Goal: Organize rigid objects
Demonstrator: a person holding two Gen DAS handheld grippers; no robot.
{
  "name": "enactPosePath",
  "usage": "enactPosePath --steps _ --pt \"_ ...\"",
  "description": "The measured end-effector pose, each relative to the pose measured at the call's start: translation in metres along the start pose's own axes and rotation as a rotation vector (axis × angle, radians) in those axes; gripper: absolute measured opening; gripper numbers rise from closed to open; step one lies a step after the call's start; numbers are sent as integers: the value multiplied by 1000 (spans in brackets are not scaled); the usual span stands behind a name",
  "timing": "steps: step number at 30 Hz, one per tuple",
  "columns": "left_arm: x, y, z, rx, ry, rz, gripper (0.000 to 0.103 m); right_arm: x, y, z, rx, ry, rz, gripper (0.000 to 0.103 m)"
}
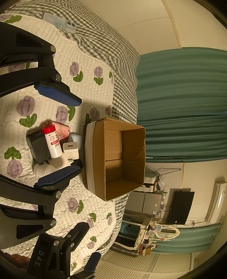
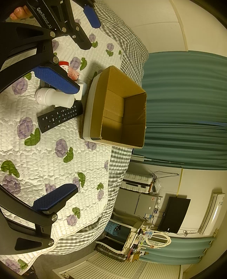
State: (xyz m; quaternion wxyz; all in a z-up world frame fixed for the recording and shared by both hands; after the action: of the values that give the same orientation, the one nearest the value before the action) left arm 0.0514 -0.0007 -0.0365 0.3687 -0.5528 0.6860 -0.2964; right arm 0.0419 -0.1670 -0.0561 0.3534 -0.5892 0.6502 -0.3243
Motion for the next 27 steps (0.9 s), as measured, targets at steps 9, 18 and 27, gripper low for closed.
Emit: enactPosePath --steps 9,18,27 --pt "0 0 0 0 0 0 73 0 0 0 -1 0 0 103" --pt "-2 3 1 0 0 0 73 1 -2 0 -2 1 -1 103" --pt "-3 7 5 -7 1 1 73 -5 -1 1 -4 -1 -2 103"
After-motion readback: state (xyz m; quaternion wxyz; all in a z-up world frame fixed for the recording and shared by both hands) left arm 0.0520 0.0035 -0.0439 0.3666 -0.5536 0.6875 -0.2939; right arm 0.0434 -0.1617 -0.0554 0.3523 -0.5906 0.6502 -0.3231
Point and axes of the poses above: each gripper's, at about its wrist camera, not at the fingertips, and z roughly the way its jaws point, x to its right, y to its underside, the point moved 6 cm from there along z, roughly the way its jaws point, and after that the axes turned 9 degrees about z, right-handed, at the moved point
